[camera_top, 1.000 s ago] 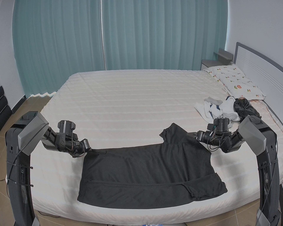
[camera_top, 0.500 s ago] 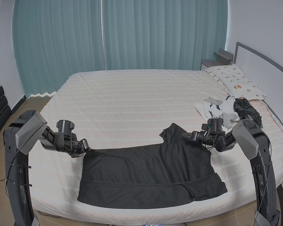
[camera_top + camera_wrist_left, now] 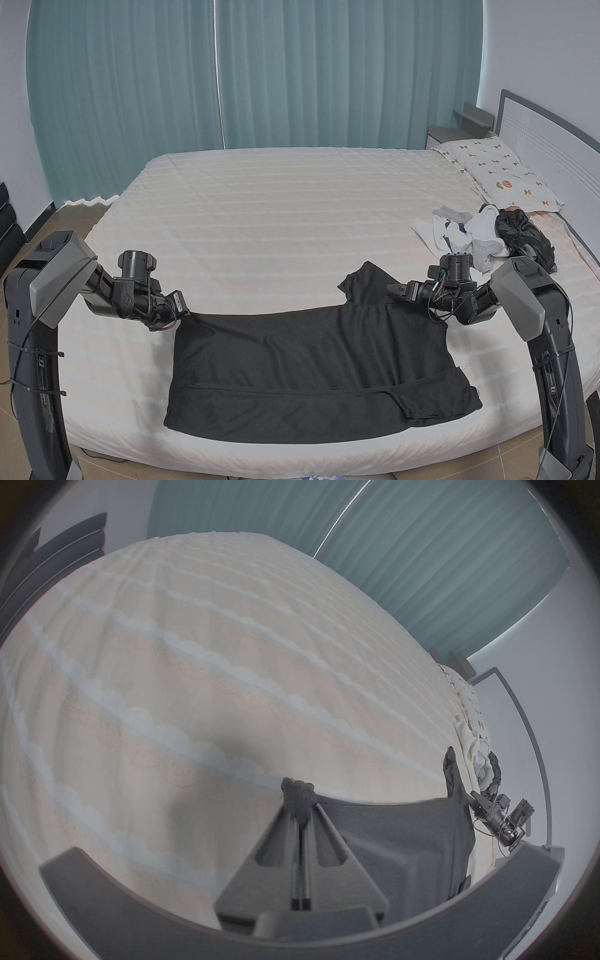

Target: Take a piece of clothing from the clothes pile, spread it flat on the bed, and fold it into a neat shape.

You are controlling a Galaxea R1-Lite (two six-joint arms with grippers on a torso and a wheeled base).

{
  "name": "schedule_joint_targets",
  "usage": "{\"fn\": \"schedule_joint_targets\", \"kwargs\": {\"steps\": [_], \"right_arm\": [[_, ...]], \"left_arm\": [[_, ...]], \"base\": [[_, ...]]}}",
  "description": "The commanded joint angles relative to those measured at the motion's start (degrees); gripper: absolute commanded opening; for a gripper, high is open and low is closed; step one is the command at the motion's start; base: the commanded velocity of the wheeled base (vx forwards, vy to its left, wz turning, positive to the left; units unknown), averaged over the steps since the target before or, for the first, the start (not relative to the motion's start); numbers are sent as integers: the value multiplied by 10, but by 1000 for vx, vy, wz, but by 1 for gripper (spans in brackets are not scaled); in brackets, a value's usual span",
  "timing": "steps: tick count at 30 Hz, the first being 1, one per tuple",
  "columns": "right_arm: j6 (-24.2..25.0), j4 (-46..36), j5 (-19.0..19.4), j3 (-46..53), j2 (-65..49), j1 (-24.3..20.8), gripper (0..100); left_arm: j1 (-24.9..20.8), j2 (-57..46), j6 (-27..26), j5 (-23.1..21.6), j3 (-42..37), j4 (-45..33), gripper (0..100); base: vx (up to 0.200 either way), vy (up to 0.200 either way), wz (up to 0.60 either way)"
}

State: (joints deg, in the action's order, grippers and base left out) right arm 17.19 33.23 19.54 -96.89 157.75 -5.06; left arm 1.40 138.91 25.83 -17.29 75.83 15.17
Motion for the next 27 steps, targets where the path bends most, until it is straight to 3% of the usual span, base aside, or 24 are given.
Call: {"fn": "schedule_joint_targets", "kwargs": {"steps": [1,8,9,16,27], "right_arm": [[0,2,-7,5,3,4,100],[5,3,-9,2,10,4,100],[7,4,-10,1,12,4,0],[10,6,-10,9,4,5,0],[21,50,-19,57,-31,18,0]], "left_arm": [[0,1,0,1,0,2,0],[0,1,-1,1,2,1,0],[0,2,-1,1,2,1,0],[-1,2,-2,28,6,2,0],[-1,-7,-1,30,6,0,0]], "base": [[0,0,0],[0,0,0],[0,0,0],[0,0,0],[0,0,0]]}}
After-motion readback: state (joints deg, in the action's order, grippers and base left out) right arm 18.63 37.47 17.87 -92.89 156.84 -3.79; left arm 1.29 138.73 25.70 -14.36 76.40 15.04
